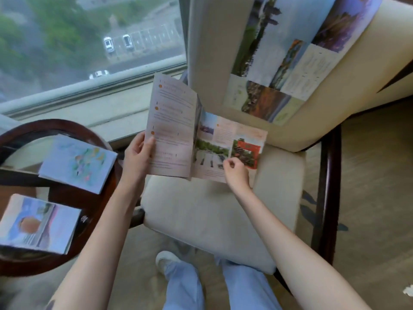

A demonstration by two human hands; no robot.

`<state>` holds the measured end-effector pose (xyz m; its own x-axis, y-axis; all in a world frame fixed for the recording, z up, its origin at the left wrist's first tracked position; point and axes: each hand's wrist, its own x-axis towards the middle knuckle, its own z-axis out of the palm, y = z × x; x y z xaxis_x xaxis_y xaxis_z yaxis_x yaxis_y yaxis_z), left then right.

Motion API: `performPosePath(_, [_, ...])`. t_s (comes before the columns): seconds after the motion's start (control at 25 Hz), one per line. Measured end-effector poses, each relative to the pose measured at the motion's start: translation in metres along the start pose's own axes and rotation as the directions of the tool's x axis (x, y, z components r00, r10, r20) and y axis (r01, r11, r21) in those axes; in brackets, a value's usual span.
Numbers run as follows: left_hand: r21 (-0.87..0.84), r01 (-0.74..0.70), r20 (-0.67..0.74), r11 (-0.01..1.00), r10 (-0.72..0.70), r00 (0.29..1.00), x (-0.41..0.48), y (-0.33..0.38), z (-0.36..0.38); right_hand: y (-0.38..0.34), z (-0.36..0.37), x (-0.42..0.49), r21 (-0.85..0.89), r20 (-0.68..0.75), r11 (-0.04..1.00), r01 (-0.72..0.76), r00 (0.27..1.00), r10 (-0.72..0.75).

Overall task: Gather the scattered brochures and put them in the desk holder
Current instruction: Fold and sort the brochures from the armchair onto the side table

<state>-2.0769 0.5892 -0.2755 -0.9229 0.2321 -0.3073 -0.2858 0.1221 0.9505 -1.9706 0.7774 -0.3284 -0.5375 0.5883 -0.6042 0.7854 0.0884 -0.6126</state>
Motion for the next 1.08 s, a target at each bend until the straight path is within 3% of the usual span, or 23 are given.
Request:
performPosePath(0.2, [-0.046,0.005,0.001,0.999,-0.005,1.000,-0.005,0.015,-0.051,0.000,0.050,-0.007,0.018,0.130,0.999,-0.035,0.991,0.032])
performPosePath(0.32, [-0.231,0.073,0.046,0.970,-0.064,0.997,-0.010,0.028,-0.089,-0.008,0.072,-0.003,0.090,0.209,0.979,-0.183,0.964,0.161])
performPosePath(0.4, [-0.378,0.096,0.013,0.921,-0.099,0.995,-0.013,0.034,-0.114,-0.008,0.085,-0.005,0.125,0.375,0.887,-0.445,0.849,0.373])
performPosePath(0.48, [-0.548,0.110,-0.015,0.829,-0.142,0.990,-0.018,0.035,-0.132,-0.006,0.098,-0.016,0.102,0.563,0.740,-0.665,0.652,0.508])
performPosePath(0.56, [-0.675,0.139,-0.017,0.725,-0.204,0.979,-0.023,0.030,-0.142,-0.002,0.113,-0.025,0.126,0.685,0.598,-0.792,0.505,0.525])
performPosePath(0.64, [-0.763,0.174,0.012,0.623,-0.255,0.967,-0.028,0.023,-0.148,0.000,0.127,-0.031,0.234,0.749,0.432,-0.871,0.445,0.491])
performPosePath(0.72, [-0.827,0.206,0.056,0.523,-0.288,0.956,-0.033,0.015,-0.153,0.000,0.138,-0.031,0.427,0.742,0.286,-0.858,0.513,0.432])
performPosePath(0.8, [-0.844,0.235,0.080,0.482,-0.321,0.944,-0.037,0.006,-0.160,-0.003,0.143,-0.026,0.588,0.655,0.247,-0.770,0.633,0.413])
performPosePath(0.96, [-0.792,0.261,0.050,0.552,-0.367,0.929,-0.041,-0.014,-0.182,-0.009,0.128,-0.011,0.745,0.516,0.220,-0.629,0.754,0.407])
performPosePath(1.08, [-0.784,0.256,-0.004,0.565,-0.416,0.909,-0.041,-0.030,-0.194,-0.009,0.105,-0.002,0.858,0.479,0.066,-0.510,0.840,0.257])
